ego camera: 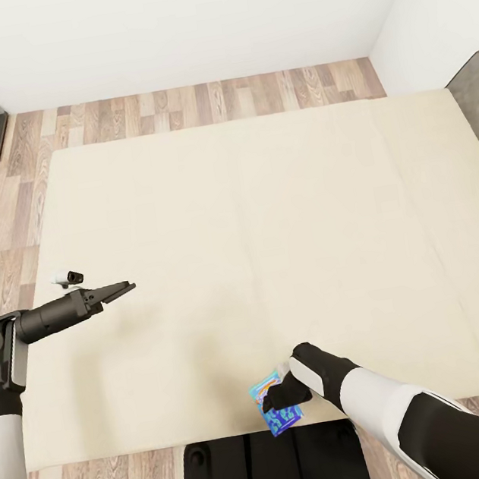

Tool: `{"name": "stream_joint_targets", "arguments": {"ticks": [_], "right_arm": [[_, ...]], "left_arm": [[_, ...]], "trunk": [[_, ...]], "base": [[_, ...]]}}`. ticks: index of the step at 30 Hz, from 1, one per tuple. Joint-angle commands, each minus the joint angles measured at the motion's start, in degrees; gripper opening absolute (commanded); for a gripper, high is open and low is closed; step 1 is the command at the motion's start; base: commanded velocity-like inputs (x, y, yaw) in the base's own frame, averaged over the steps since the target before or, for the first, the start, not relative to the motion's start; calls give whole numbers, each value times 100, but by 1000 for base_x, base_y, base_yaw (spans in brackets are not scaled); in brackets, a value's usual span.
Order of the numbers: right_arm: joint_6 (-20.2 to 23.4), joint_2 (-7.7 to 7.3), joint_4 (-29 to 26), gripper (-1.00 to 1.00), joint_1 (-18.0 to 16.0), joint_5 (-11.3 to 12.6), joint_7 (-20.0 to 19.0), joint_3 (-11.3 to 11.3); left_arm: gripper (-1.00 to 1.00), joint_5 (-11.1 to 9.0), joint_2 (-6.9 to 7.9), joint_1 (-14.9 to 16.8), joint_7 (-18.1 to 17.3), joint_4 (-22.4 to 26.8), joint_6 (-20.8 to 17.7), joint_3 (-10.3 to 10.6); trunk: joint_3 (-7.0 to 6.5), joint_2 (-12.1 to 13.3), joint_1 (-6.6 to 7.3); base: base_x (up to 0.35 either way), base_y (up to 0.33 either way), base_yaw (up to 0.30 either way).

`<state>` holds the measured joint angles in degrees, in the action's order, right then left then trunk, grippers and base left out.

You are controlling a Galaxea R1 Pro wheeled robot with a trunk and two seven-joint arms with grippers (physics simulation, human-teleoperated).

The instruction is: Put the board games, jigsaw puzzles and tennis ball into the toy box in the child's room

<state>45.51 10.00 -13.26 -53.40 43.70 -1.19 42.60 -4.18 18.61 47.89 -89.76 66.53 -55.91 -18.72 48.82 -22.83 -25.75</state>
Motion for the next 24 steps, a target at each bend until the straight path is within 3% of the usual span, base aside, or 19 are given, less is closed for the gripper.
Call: {"name": "stream_joint_targets", "arguments": {"ticks": [1, 8, 14, 24], "right_arm": [[16, 0, -1, 100, -4, -2, -13, 22], [-113, 0, -1, 100, -4, 28, -56, 16], [-244, 0, -1, 100, -4, 49, -456, 14], [-303, 0, 7, 100, -2, 61, -520, -4]], "left_arm": [[100, 5, 2, 1, -24, 1, -61, 0], [100, 5, 2, 1, -24, 1, -61, 0], [100, 5, 2, 1, -24, 1, -61, 0], [100, 5, 2, 1, -24, 1, -61, 0]], "trunk": [[6, -9, -3], [6, -9, -3], [6, -9, -3], [6, -9, -3]], "base": [[0, 0, 0], [0, 0, 0], [0, 0, 0], [0, 0, 0]]}}
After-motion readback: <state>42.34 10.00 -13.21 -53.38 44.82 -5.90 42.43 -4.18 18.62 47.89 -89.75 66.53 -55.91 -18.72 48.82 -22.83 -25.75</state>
